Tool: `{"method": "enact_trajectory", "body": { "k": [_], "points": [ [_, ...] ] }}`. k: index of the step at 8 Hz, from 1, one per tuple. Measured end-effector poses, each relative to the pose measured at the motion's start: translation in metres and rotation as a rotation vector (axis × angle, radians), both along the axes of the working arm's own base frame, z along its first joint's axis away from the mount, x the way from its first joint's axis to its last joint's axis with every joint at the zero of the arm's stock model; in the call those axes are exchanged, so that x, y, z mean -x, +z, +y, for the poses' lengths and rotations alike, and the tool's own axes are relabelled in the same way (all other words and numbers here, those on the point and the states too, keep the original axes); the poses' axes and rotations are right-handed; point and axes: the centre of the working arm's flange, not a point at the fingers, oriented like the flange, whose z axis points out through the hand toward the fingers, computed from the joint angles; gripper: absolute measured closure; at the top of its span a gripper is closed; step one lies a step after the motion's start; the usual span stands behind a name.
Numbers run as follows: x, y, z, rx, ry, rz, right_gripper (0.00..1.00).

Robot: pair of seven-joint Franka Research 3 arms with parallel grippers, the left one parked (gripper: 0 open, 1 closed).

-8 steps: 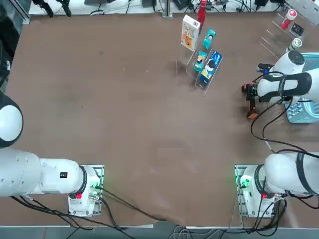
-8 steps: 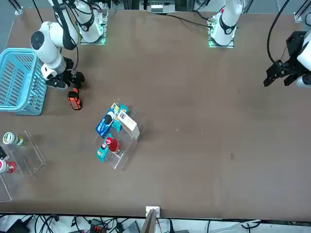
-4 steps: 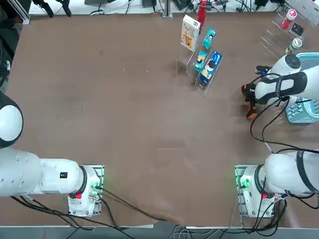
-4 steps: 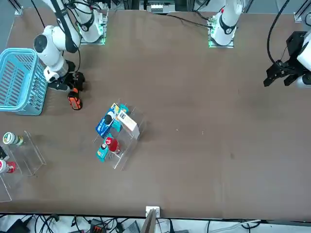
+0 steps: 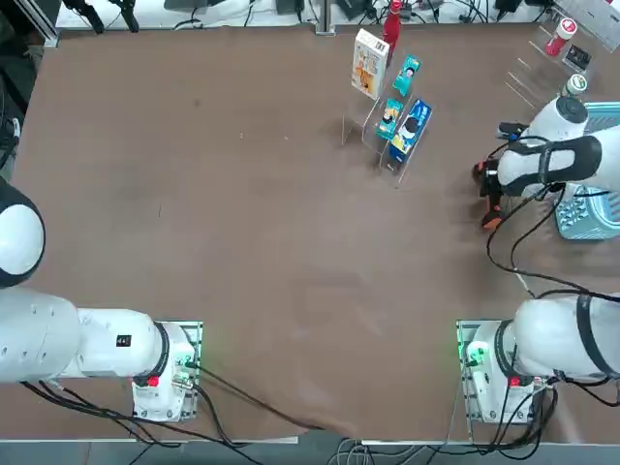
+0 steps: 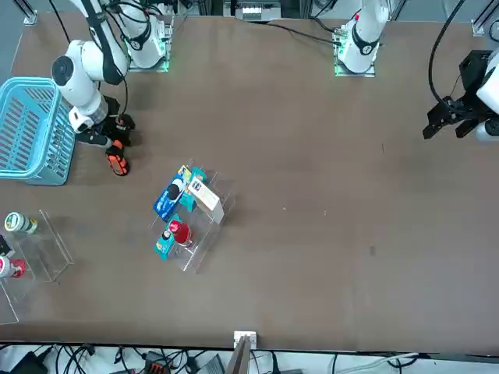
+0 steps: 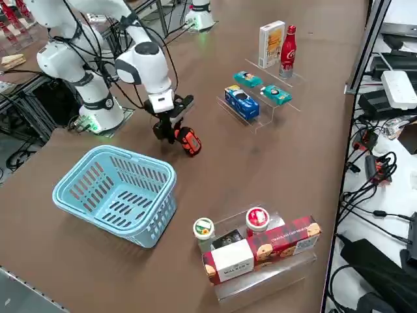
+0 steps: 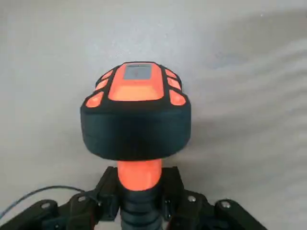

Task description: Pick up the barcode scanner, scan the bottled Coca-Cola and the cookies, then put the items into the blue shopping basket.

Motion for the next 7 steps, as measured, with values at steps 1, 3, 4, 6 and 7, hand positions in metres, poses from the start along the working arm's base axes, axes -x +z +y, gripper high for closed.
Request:
{"method": "enact_trajectory", "body": {
  "k": [1, 3, 4, 6, 7],
  "points": [
    [-0.005, 0.016, 0.000, 0.002, 0.006, 0.004, 0.57],
    [-0.024, 0.063, 0.011, 0.005, 0.035, 0.024, 0.57],
    [-0.039, 0.096, 0.023, -0.010, 0.045, 0.013, 0.57],
    [-0.073, 0.165, 0.061, -0.099, 0.052, -0.044, 0.57],
    [-0.088, 0.192, 0.080, -0.159, 0.052, -0.062, 0.57]
  ]
}}
